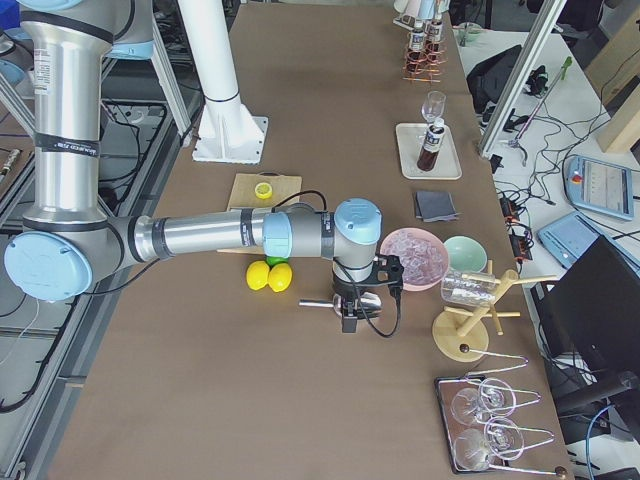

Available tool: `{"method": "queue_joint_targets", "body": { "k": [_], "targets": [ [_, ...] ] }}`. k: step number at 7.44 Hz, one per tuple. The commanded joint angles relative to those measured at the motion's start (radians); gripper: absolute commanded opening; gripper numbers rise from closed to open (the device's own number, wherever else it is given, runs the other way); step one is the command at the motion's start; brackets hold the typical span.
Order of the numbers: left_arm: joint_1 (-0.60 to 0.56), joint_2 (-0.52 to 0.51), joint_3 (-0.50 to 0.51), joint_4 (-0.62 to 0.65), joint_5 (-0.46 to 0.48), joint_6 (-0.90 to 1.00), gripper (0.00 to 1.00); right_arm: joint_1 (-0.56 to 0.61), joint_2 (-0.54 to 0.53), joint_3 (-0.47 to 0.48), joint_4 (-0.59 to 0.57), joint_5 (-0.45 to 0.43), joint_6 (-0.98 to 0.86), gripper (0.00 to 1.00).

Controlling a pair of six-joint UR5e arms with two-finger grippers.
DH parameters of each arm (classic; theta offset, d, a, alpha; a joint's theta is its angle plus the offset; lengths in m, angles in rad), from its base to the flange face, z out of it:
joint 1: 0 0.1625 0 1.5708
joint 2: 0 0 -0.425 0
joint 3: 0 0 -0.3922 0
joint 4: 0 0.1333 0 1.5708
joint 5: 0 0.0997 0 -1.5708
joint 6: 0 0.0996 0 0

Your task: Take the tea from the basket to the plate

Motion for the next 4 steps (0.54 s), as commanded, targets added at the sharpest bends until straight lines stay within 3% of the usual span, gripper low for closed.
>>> {"method": "queue_joint_targets", "body": {
  "k": [1,4],
  "targets": [
    [0.014,0.028,0.004,-0.003,-0.037,-0.069,0.98,0.001,-0.001,-0.006,0.001,-0.004,-0.002,1.00],
    [0.203,0.026,-0.042,0.010,0.194,-0.077,0.98,0.001,-0.003,-0.006,0.001,-0.004,0.000,1.00]
  ]
}}
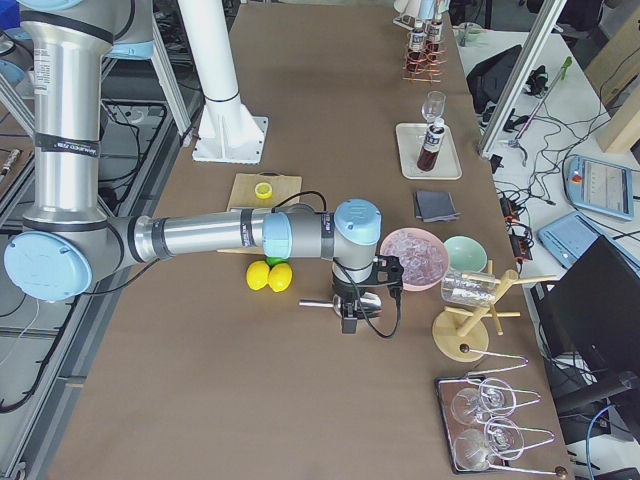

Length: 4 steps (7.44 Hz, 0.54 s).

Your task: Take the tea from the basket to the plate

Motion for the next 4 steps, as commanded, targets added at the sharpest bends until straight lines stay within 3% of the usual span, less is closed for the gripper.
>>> {"method": "queue_joint_targets", "body": {
  "k": [1,2,4],
  "targets": [
    [0.090,0.002,-0.091,0.098,0.176,-0.003,0.98,0.000,0.002,-0.004,0.000,0.000,0.004,1.00],
    [0.090,0.000,-0.137,0.210,0.181,0.010,0.98,0.002,0.002,-0.006,0.000,-0.003,0.004,1.00],
    [0.071,0.041,-0.124,0.244,0.222,0.096,0.98,0.009,-0.001,-0.013,0.000,-0.015,0.004,1.00]
  ]
}}
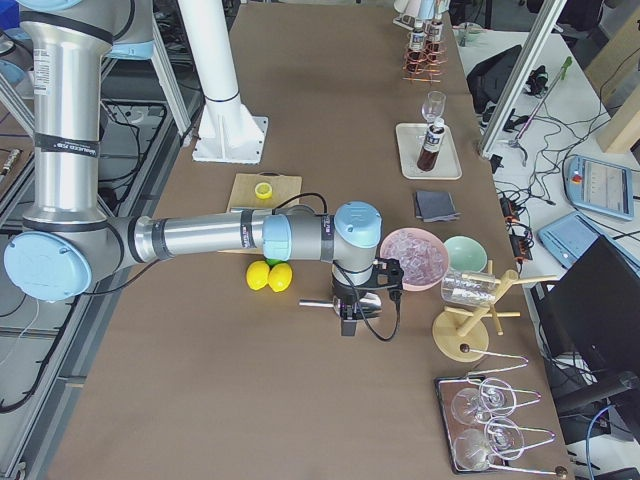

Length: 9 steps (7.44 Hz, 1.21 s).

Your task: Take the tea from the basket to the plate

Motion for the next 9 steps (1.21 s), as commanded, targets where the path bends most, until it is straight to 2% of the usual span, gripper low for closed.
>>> {"method": "queue_joint_targets", "body": {
  "k": [1,3,9],
  "targets": [
    [-0.045,0.060,-0.006,0.042,0.032,0.101,0.98,0.005,0.000,-0.014,0.001,-0.026,0.002,1.00],
    [-0.135,0.080,-0.017,0.043,0.024,0.141,0.98,0.007,-0.003,-0.017,-0.001,-0.025,0.002,1.00],
    [-0.148,0.084,-0.029,0.045,0.027,0.165,0.98,0.009,-0.003,-0.017,-0.001,-0.023,0.000,1.00]
  ]
}}
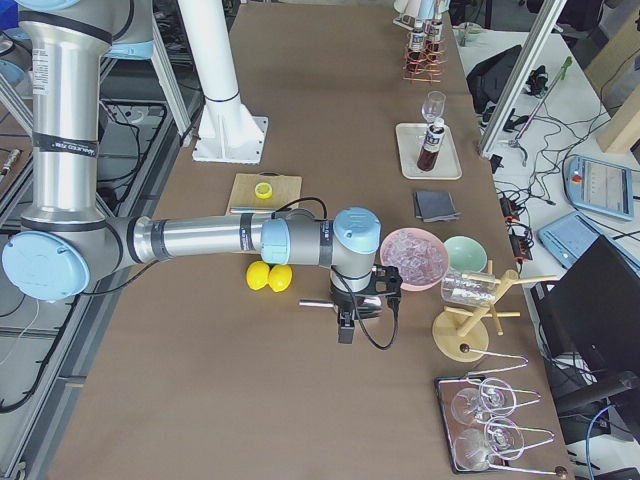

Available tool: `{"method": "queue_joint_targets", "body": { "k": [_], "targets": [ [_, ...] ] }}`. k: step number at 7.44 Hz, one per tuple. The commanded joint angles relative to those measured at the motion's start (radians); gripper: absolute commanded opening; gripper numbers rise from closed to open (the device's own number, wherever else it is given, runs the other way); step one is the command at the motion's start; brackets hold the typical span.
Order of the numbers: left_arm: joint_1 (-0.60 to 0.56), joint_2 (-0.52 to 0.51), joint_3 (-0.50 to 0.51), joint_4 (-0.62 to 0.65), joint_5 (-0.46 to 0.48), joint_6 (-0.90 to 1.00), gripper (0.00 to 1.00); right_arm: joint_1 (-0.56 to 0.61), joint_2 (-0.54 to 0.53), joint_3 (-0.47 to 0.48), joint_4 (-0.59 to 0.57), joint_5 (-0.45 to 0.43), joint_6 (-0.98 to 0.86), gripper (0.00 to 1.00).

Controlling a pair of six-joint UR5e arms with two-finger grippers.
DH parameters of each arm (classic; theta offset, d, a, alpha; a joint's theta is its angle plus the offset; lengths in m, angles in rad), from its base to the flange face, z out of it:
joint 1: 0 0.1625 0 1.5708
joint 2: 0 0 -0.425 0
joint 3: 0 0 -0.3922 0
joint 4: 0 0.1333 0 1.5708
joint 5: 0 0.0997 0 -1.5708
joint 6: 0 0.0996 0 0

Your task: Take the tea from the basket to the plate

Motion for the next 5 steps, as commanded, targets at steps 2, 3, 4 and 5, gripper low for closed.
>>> {"method": "queue_joint_targets", "body": {
  "k": [2,3,4,5],
  "targets": [
    [0.002,0.000,-0.009,0.000,0.003,-0.001,0.98,0.000,0.000,0.000,0.000,0.000,0.000,1.00],
    [0.002,0.000,-0.009,0.000,0.003,-0.003,0.98,0.000,0.000,0.000,0.000,0.000,0.000,1.00],
    [0.002,0.000,-0.005,0.000,0.003,-0.001,0.98,0.002,0.000,0.000,0.000,0.000,0.000,1.00],
    [0.003,0.000,-0.002,0.000,0.003,-0.003,0.98,0.004,0.000,0.002,0.000,0.000,0.000,1.00]
  ]
}}
